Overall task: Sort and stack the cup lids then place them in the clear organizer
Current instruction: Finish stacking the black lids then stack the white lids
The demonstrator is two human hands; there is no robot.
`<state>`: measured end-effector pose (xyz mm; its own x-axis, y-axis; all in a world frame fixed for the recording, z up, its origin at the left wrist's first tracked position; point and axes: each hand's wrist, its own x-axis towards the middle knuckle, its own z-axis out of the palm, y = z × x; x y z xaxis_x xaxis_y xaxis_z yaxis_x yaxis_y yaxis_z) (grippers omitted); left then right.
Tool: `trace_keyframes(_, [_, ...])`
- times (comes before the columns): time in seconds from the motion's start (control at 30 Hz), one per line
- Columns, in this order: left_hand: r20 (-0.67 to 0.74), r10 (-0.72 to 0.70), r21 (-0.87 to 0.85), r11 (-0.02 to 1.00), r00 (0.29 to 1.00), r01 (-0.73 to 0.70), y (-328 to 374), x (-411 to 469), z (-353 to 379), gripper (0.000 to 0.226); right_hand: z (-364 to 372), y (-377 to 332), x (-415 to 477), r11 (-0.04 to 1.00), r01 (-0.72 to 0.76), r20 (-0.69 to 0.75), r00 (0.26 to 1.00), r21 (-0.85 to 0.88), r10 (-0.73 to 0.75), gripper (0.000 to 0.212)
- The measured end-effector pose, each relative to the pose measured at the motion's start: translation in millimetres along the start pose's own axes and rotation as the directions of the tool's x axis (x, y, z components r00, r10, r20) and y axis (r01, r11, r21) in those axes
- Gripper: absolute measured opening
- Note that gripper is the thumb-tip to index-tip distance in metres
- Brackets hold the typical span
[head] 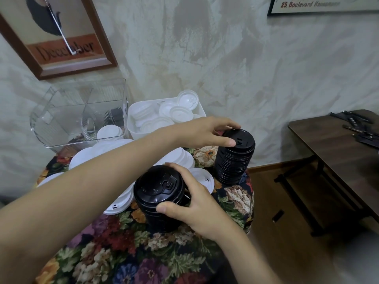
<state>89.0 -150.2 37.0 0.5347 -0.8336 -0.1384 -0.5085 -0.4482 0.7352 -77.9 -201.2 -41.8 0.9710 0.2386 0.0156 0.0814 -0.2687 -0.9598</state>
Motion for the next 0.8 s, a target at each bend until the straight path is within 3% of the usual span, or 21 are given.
trace_keyframes(0.8, [-0.034,0.020,-0.110,0.994,0.999,-0.024,9,-1,0,0.051,0,0,0,1.000,-0.007,0.002,1.000,0.024,0.007,0.078])
